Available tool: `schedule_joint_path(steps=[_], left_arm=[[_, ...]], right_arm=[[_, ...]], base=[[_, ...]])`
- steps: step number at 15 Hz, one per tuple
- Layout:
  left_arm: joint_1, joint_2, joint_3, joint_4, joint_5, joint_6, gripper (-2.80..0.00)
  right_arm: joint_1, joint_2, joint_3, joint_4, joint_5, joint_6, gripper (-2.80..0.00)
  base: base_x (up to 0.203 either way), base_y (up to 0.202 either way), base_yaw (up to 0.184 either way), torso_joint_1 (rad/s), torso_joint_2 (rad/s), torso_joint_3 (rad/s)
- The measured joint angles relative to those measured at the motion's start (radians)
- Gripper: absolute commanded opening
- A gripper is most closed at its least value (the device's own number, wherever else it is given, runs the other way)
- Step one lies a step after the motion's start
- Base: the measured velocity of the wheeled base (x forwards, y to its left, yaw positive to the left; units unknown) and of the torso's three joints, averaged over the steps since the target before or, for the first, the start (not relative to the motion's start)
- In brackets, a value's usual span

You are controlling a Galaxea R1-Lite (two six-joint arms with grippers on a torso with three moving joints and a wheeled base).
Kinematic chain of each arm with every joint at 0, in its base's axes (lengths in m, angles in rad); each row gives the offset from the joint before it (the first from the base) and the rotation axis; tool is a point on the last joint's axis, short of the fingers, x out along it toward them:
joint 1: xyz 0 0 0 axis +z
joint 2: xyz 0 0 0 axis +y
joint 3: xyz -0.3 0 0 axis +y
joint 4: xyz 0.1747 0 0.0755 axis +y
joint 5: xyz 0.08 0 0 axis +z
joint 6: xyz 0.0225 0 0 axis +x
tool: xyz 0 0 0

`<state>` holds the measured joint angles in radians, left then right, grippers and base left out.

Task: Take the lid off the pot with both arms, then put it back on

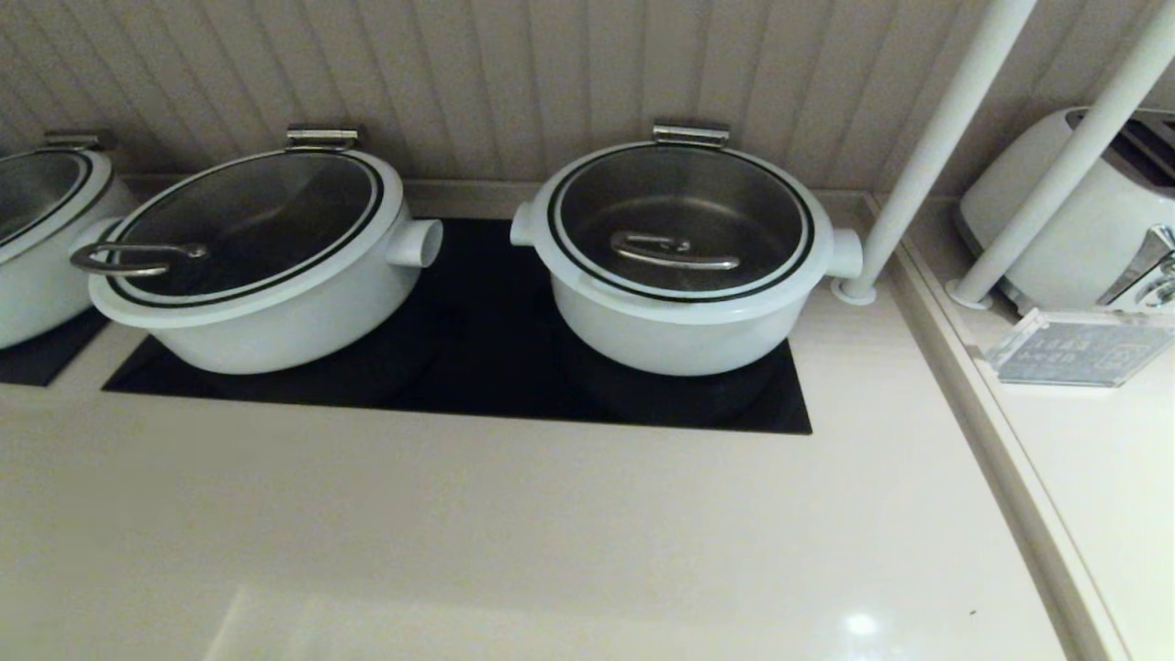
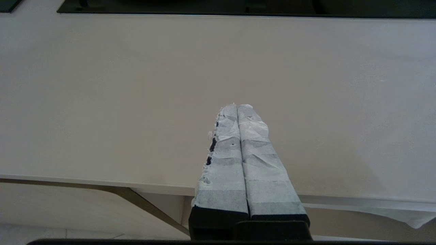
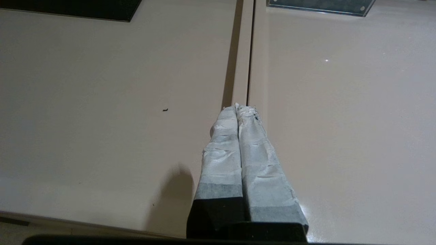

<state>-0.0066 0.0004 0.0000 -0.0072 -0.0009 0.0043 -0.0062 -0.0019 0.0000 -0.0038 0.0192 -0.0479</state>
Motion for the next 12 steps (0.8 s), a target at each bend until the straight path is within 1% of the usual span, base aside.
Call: schedule_joint_path(steps=[12], left_arm=[[0.0, 0.0, 0.0, 0.0, -0.001, 0.0, -2.8]], right_arm=[[0.0, 0.0, 0.0, 0.0, 0.0, 0.002, -2.8]], base=[[0.0, 0.0, 0.0, 0.0, 0.0, 0.0]])
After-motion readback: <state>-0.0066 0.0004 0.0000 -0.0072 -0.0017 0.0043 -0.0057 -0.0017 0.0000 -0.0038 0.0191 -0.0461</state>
